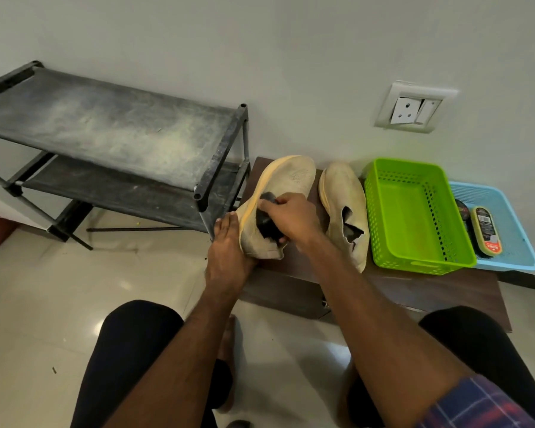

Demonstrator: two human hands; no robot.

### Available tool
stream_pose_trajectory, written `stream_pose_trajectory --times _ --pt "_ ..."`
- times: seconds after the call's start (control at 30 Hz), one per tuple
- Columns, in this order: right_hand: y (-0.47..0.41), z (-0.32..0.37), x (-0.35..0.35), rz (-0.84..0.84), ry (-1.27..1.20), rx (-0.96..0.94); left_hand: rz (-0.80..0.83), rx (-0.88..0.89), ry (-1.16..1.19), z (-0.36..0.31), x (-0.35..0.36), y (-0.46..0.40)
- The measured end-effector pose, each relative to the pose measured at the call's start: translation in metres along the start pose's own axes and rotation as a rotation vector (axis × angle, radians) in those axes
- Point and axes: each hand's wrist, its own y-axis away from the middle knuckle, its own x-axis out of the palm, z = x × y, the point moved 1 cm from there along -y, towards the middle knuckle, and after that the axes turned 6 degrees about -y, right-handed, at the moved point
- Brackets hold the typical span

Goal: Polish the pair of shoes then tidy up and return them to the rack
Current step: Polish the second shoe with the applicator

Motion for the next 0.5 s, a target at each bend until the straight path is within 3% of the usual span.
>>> stream_pose_trajectory --times 0.13,0.23,0.33,0.5 --pt "0.028 -0.018 -0.033 0.145 -0.105 0.013 -0.021 0.015 0.003 0.0 0.001 0.0" --pt "0.004 -0.014 -0.051 -0.136 -0.236 -0.006 -0.023 0.021 -0.024 -0.003 0.002 0.0" --pt "-0.022 0.0 -0.047 -0.387 -0.046 -0.027 -0.005 0.031 -0.034 -0.004 0.0 0.0" --pt "-0.031 0.007 -0.011 -0.178 0.187 0.015 0.025 0.036 -0.039 -0.004 0.0 -0.005"
